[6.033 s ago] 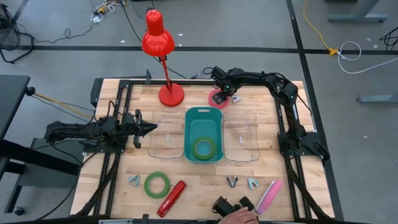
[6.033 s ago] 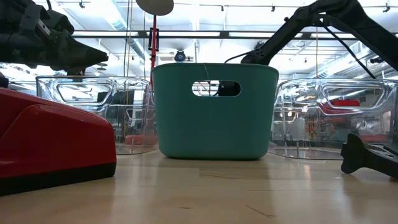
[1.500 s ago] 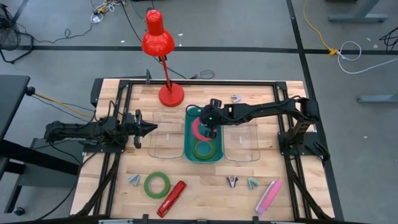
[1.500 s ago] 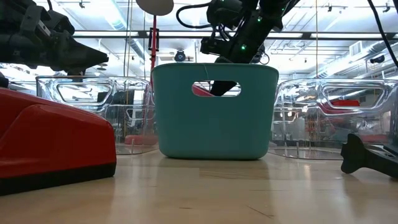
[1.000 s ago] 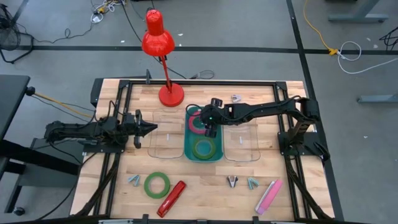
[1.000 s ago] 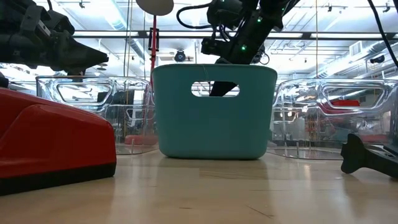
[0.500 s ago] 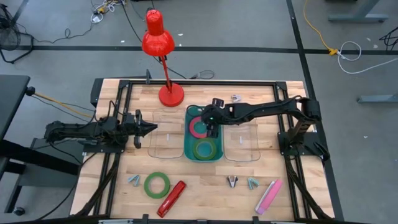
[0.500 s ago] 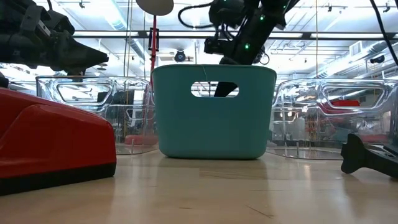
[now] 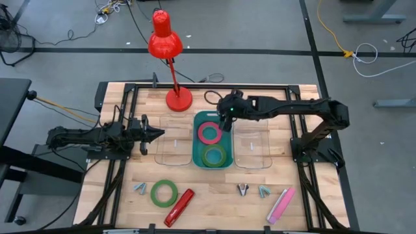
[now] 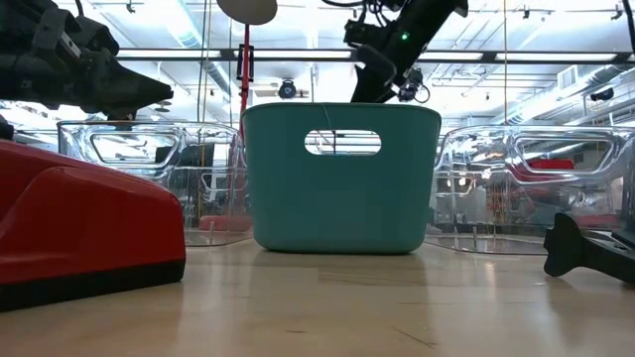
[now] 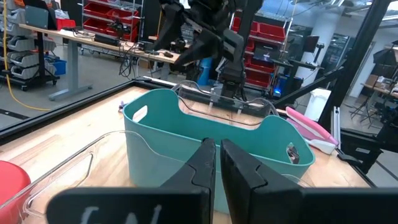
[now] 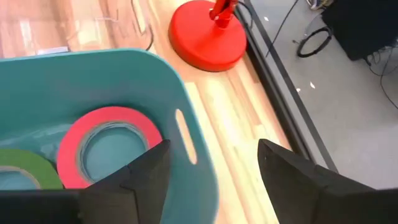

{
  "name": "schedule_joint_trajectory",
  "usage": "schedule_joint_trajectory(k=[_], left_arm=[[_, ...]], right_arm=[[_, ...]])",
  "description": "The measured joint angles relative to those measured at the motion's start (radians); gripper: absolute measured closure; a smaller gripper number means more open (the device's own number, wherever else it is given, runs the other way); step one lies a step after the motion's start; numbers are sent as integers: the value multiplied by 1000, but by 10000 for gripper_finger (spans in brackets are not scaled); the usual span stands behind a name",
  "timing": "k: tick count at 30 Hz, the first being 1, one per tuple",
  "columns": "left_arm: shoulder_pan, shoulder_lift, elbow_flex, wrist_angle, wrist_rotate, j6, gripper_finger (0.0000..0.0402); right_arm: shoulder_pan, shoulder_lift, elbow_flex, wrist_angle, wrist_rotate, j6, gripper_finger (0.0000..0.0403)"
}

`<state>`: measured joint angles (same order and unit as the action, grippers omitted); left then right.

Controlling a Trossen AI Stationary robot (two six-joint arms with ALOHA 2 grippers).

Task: Pick and place Stapler, Stapler remover, tape
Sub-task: Put the pink stapler into the right transparent bin

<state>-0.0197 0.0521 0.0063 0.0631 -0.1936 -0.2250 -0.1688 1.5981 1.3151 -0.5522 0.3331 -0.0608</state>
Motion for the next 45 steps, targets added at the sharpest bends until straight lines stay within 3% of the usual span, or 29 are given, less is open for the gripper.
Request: schedule_joint_trajectory(k=[8, 17, 23, 34, 41, 45], left_arm=[[0, 0, 0, 0, 0, 0, 374], [0, 0, 0, 0, 0, 0, 374], [0, 0, 0, 0, 0, 0, 374], [0, 0, 0, 0, 0, 0, 374], [0, 0, 0, 0, 0, 0, 374], [0, 0, 0, 0, 0, 0, 374]], right_arm=[[-90, -25, 0, -31, -9, 0, 163], [-247, -25, 0, -180, -12, -63, 163], [-381, -24, 0, -270, -108, -231, 163], [-551, -24, 0, -244, -142, -672, 163], [-577, -24, 0, -249, -132, -558, 163], [-576, -24, -4, -258, -140, -575, 163]])
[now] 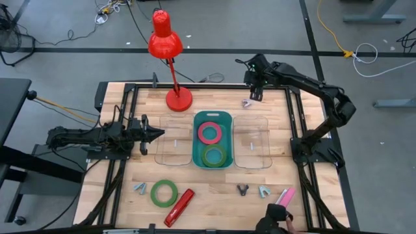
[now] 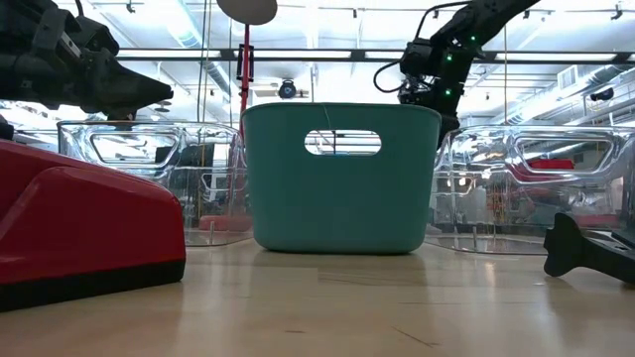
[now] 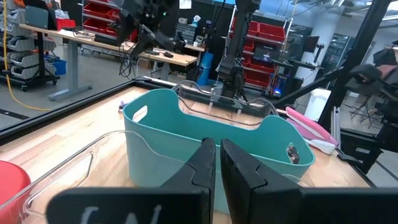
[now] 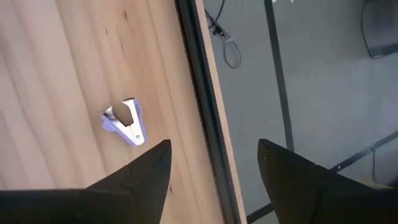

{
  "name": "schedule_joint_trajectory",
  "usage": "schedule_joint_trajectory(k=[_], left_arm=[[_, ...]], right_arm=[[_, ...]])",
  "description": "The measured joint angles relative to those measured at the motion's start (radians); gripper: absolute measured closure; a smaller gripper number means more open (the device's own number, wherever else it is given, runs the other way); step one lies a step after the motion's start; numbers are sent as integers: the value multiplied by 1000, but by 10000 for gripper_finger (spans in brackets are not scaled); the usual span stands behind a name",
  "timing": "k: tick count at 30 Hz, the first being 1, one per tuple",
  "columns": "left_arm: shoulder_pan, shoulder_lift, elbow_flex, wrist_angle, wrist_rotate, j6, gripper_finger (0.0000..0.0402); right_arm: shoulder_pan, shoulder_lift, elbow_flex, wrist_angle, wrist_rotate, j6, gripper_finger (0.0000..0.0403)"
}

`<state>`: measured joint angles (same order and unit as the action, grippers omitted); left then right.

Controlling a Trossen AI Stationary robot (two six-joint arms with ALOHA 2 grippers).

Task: Pick and place Stapler, Stapler remover, tape
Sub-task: Put the pink stapler into the right transparent bin

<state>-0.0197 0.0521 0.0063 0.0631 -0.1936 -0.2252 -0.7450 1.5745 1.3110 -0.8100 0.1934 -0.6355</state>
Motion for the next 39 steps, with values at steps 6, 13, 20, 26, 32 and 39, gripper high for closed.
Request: schedule_joint_trajectory(k=[6, 13, 20, 26, 32, 39], left_arm=[[0, 0, 0, 0, 0, 0, 374], [0, 0, 0, 0, 0, 0, 374], [0, 0, 0, 0, 0, 0, 374], [0, 0, 0, 0, 0, 0, 374], [0, 0, 0, 0, 0, 0, 374], [0, 0, 0, 0, 0, 0, 374]], right_arm=[[41, -24, -5, -46, 16, 65, 163], [130, -178, -5, -129, 24, 106, 163], [249, -291, -5, -313, -80, 137, 163], [398, -308, -5, -421, -196, 131, 163], [561, -304, -5, -427, -210, 160, 163], [750, -291, -47, -402, -211, 167, 163]])
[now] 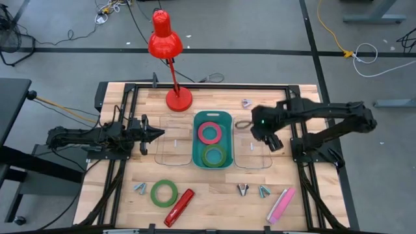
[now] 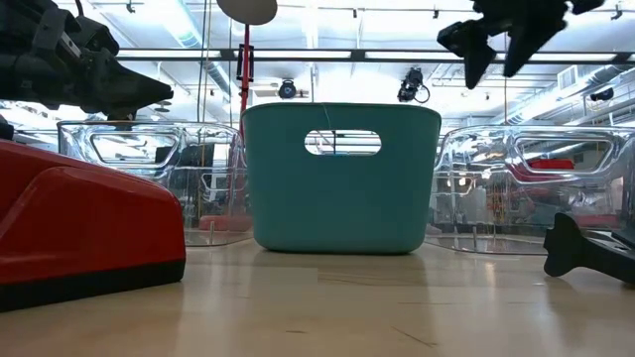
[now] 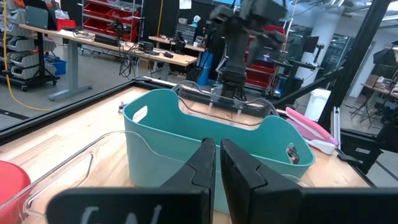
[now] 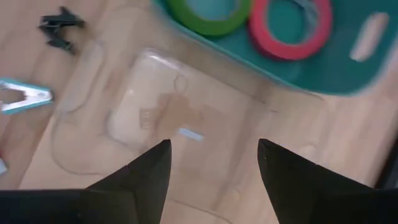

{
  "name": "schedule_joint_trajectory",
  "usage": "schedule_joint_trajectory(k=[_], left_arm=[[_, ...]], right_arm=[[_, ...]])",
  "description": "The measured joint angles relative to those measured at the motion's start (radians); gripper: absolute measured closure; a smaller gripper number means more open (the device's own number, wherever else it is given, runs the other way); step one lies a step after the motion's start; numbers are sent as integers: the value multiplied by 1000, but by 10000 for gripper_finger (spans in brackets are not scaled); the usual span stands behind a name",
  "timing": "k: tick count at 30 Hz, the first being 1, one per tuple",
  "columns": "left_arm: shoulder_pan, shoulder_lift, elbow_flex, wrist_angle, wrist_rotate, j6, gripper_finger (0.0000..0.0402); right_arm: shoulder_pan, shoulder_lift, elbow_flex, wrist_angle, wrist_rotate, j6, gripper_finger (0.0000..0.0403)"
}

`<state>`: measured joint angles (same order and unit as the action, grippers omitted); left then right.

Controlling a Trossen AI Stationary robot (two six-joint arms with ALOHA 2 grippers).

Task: Pick and place Stapler, Stapler remover, tape
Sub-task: Put the pink stapler into the right transparent bin

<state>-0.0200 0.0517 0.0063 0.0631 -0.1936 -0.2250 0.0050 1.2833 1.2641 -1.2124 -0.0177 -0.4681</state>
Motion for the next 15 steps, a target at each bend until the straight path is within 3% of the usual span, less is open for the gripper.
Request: schedule_joint_trajectory(k=[8, 15], left_arm=[[0, 0, 0, -1, 0, 0, 374], [0, 0, 0, -1, 0, 0, 374]], right_arm=[[192, 2, -126, 13, 0, 27, 163], [369, -4, -149, 25, 1, 63, 163]])
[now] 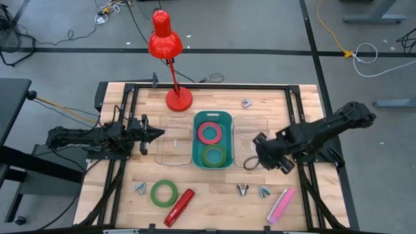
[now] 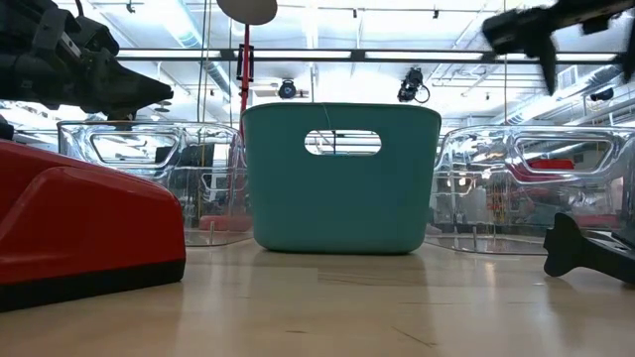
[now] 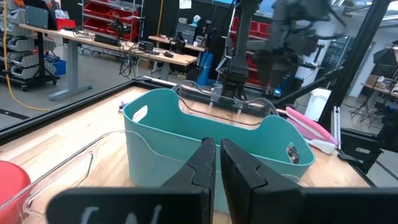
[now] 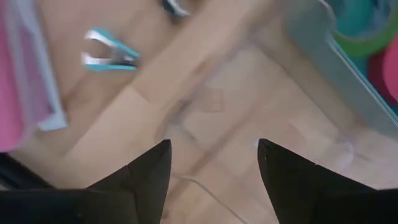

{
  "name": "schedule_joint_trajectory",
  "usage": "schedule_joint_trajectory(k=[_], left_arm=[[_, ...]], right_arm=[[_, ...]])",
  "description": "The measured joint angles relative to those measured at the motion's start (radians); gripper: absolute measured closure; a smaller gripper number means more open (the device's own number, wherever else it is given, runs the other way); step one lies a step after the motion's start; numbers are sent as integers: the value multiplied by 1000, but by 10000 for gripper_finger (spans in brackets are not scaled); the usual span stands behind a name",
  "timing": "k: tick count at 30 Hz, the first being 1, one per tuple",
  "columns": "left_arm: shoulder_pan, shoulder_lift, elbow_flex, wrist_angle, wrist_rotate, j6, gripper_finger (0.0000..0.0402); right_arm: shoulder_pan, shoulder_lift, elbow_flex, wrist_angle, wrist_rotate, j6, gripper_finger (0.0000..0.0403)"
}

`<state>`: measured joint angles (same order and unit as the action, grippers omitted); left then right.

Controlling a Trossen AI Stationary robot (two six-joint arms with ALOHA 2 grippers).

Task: Pick and place Stapler, Stapler remover, tape
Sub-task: Put the pink stapler into the right transparent bin

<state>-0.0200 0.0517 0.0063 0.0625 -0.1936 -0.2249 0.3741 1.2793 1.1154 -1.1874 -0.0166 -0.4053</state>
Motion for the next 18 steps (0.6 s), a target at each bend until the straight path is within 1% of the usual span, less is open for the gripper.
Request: schedule_joint_trajectory(k=[5, 9, 13, 18], left_arm=[[0, 0, 0, 1, 0, 0, 374], [0, 0, 0, 1, 0, 0, 374], [0, 0, 0, 0, 0, 0, 374], [0, 0, 0, 0, 0, 0, 374]], right_arm=[[138, -16, 0, 23, 0, 94, 163], [254, -17, 0, 63, 0, 132, 163], [361, -17, 0, 128, -1, 161, 163], [461, -17, 0, 228, -1, 223, 163]])
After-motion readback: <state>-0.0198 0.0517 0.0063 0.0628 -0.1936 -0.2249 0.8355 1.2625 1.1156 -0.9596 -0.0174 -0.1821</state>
